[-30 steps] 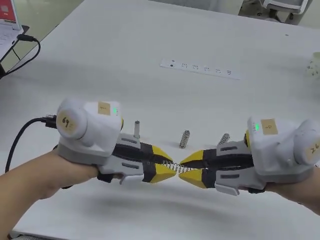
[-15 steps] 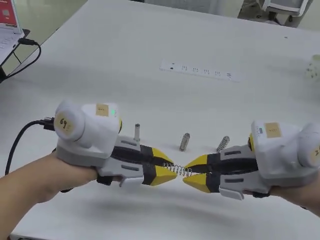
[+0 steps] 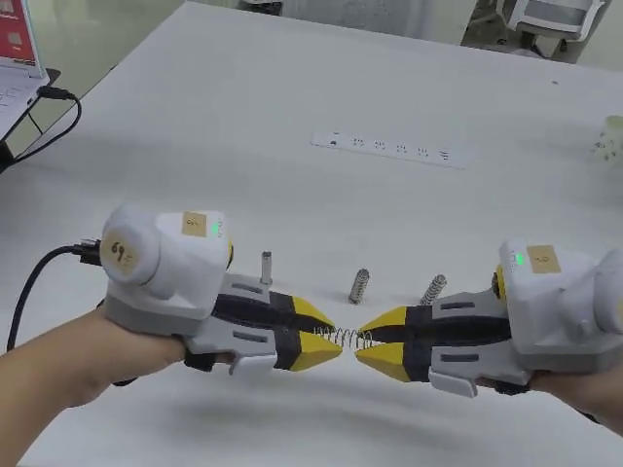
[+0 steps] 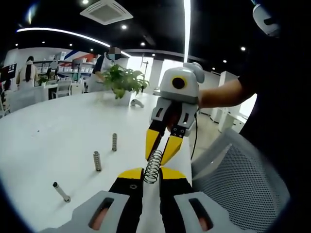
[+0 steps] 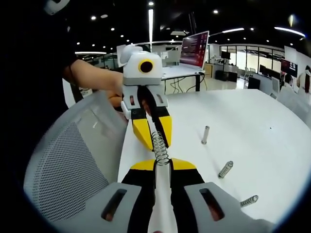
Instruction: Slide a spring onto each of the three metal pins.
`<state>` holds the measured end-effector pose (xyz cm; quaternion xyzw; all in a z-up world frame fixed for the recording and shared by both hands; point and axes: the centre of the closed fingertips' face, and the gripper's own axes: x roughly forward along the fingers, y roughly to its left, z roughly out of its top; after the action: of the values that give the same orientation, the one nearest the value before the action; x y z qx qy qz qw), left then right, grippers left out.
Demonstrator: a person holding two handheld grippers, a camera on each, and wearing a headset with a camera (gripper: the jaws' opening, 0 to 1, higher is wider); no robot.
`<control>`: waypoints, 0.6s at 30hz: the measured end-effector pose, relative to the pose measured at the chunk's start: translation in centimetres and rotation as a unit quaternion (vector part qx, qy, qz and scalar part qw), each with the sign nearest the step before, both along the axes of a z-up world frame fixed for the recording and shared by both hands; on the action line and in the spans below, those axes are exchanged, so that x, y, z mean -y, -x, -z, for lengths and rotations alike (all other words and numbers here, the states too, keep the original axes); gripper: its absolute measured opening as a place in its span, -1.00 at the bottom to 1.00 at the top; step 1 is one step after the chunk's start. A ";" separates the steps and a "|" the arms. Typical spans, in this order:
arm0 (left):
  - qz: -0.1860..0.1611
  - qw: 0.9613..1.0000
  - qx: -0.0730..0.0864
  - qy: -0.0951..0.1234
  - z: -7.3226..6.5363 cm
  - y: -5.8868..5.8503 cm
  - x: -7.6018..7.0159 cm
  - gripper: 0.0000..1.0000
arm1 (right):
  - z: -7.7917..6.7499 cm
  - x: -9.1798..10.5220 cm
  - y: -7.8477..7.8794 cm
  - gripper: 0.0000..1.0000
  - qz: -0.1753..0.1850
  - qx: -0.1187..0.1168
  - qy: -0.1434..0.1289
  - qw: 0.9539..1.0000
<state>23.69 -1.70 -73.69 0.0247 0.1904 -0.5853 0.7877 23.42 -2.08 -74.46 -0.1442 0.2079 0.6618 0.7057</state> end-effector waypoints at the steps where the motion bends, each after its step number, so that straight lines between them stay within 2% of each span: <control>1: 0.001 1.000 0.001 -0.002 0.0 0.0 0.0 -0.92 | 0.0 0.0 0.0 -0.84 0.000 -0.001 -0.001 1.000; 8: 0.002 1.000 0.001 -0.006 0.0 0.1 -0.1 -0.92 | -0.1 -0.1 0.0 -0.84 0.004 -0.008 -0.004 1.000; 14: 0.002 1.000 0.000 -0.001 -0.1 0.1 -0.1 -0.92 | -0.8 -0.1 -0.1 -0.84 0.012 -0.017 -0.022 1.000; 15: 0.004 1.000 0.000 -0.005 0.0 0.1 -0.1 -0.94 | -0.9 -0.1 -0.2 -0.83 0.013 -0.016 -0.027 0.999; 16: 0.010 1.000 0.001 -0.019 0.5 0.3 -0.3 -0.94 | -1.2 -0.1 -0.3 -0.83 0.017 -0.021 -0.034 0.999; 17: 0.006 1.000 0.002 -0.012 0.3 0.2 -0.2 -0.94 | -1.5 -0.3 -0.2 -0.82 0.019 -0.027 -0.044 0.998; 18: 0.006 1.000 0.001 -0.011 0.3 0.3 -0.1 -0.94 | -1.6 -0.3 -0.2 -0.83 0.016 -0.022 -0.044 0.999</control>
<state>23.44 -1.55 -74.00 0.0350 0.1963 -0.5878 0.7840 23.65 -1.83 -72.88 -0.0950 0.1969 0.6620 0.7169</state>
